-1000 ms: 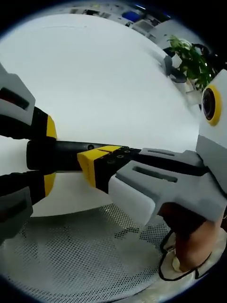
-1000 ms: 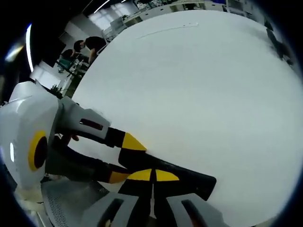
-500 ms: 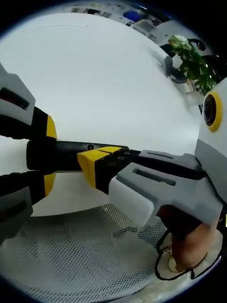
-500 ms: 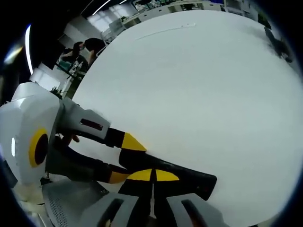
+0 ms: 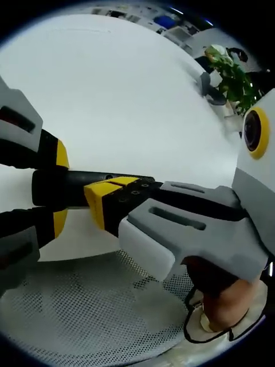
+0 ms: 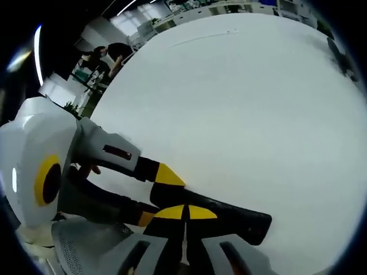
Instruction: Press the specified remote control buttons in sequence, fully releasing each button before pressing the next.
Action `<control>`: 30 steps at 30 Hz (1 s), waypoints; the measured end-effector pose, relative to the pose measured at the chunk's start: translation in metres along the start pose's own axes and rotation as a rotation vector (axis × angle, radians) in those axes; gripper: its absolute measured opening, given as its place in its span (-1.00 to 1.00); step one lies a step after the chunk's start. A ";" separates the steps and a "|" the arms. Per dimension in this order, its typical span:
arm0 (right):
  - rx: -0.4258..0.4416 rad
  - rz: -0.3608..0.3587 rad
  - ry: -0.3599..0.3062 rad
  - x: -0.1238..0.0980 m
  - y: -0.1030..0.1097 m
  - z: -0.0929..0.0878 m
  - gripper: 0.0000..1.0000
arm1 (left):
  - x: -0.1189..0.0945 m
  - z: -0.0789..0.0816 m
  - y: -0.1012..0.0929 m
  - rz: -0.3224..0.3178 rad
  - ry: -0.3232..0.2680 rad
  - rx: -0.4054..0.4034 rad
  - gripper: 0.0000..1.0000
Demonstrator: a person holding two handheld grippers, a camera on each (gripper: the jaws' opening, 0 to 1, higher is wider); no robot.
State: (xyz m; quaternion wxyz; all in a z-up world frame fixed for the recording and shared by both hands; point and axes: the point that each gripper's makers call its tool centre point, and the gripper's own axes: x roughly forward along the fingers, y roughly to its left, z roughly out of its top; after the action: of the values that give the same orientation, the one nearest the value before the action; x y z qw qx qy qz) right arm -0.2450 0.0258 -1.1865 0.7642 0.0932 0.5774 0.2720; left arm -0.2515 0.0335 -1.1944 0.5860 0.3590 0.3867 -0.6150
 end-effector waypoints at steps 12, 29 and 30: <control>-0.043 -0.044 -0.007 0.001 0.001 0.000 -1.00 | 0.000 0.000 0.000 0.001 -0.011 0.002 -0.55; -0.041 0.021 -0.104 -0.011 0.008 0.006 -1.00 | 0.001 0.001 0.000 0.053 -0.014 -0.016 -0.55; -0.043 0.015 -0.117 -0.015 0.006 0.008 -1.00 | 0.001 0.001 0.000 0.056 -0.019 -0.020 -0.55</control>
State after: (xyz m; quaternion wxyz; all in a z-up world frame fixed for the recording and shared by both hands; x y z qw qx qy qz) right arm -0.2423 0.0247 -1.1687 0.7963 0.0970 0.5251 0.2841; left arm -0.2514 0.0321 -1.1946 0.6102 0.3579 0.3773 -0.5977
